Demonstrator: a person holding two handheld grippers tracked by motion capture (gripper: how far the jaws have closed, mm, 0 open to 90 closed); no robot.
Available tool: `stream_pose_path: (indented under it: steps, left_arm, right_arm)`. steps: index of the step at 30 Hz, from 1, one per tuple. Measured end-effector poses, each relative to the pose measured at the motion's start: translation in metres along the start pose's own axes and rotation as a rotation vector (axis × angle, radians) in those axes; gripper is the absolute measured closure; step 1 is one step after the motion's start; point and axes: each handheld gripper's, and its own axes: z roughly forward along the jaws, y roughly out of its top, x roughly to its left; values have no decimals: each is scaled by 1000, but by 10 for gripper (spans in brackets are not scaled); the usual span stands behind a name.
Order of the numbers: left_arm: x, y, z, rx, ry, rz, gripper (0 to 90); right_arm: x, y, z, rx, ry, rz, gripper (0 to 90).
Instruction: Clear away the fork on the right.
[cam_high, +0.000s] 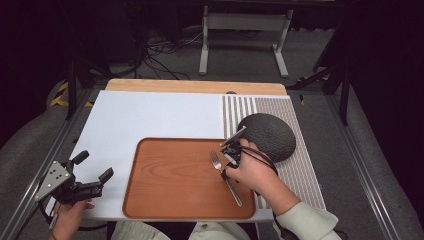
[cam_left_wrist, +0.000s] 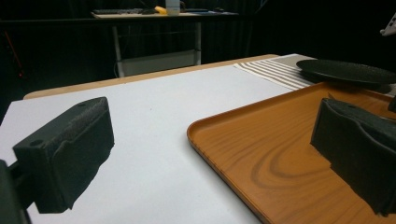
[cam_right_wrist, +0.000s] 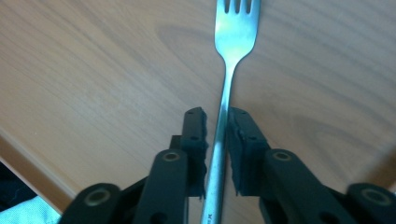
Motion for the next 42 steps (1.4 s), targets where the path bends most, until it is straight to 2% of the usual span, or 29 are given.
stream_pose_path:
  steps: [2, 4, 5, 6, 7, 8, 9, 10, 13, 14, 15, 18, 22, 24, 28, 29, 30, 33, 35, 38, 42]
  left_arm:
    - [0, 0, 0, 0, 0, 0, 0]
    - [0, 0, 0, 0, 0, 0, 0]
    - [0, 0, 0, 0, 0, 0, 0]
    - [0, 0, 0, 0, 0, 0, 0]
    - [0, 0, 0, 0, 0, 1, 0]
    - [0, 0, 0, 0, 0, 1, 0]
    - [0, 0, 0, 0, 0, 1, 0]
    - [0, 0, 0, 0, 1, 1, 0]
    - [0, 0, 0, -3, 1, -1, 0]
    - [0, 0, 0, -1, 1, 1, 0]
    - [0, 0, 0, -1, 1, 1, 0]
    - [0, 0, 0, 0, 0, 2, 0]
    - [0, 0, 0, -3, 1, 0, 0]
    - [0, 0, 0, -2, 1, 1, 0]
    - [0, 0, 0, -1, -1, 2, 0]
    - [0, 0, 0, -1, -1, 2, 0]
    - [0, 0, 0, -1, -1, 2, 0]
    - [0, 0, 0, -1, -2, 1, 0]
    - [0, 0, 0, -1, -1, 0, 0]
    - [0, 0, 0, 0, -2, 1, 0]
    - [0, 0, 0, 0, -2, 0, 0]
  right_arm:
    - [1, 0, -1, -49, -3, -43, 612]
    - [2, 1, 1, -134, -6, -139, 347]
    - [2, 1, 1, -134, -6, -139, 347]
    - [2, 2, 3, -231, -5, -251, 216]
    - [3, 3, 3, -241, -7, -263, 214]
    - [3, 3, 3, -252, -14, -296, 211]
    - [3, 3, 3, -252, -14, -296, 211]
    - [3, 4, 2, -267, -19, -332, 194]
    - [4, 4, 1, -297, -15, -394, 196]
    - [5, 5, 1, -322, -4, -463, 199]
    - [5, 5, 1, -322, -4, -463, 199]
    - [5, 6, 0, -380, 28, -544, 257]
    - [4, 7, 2, -383, 36, -595, 384]
    - [4, 7, 3, -385, 44, -613, 410]
    - [4, 8, 9, -388, 56, -688, 614]
    - [4, 8, 10, -394, 52, -697, 662]
    - [4, 8, 10, -394, 52, -697, 662]
    - [1, 8, 13, -405, 33, -710, 801]
    - [0, 8, 15, -400, 23, -716, 850]
    - [-2, 8, 18, -394, 20, -714, 893]
    - [-4, 7, 22, -387, 22, -705, 900]
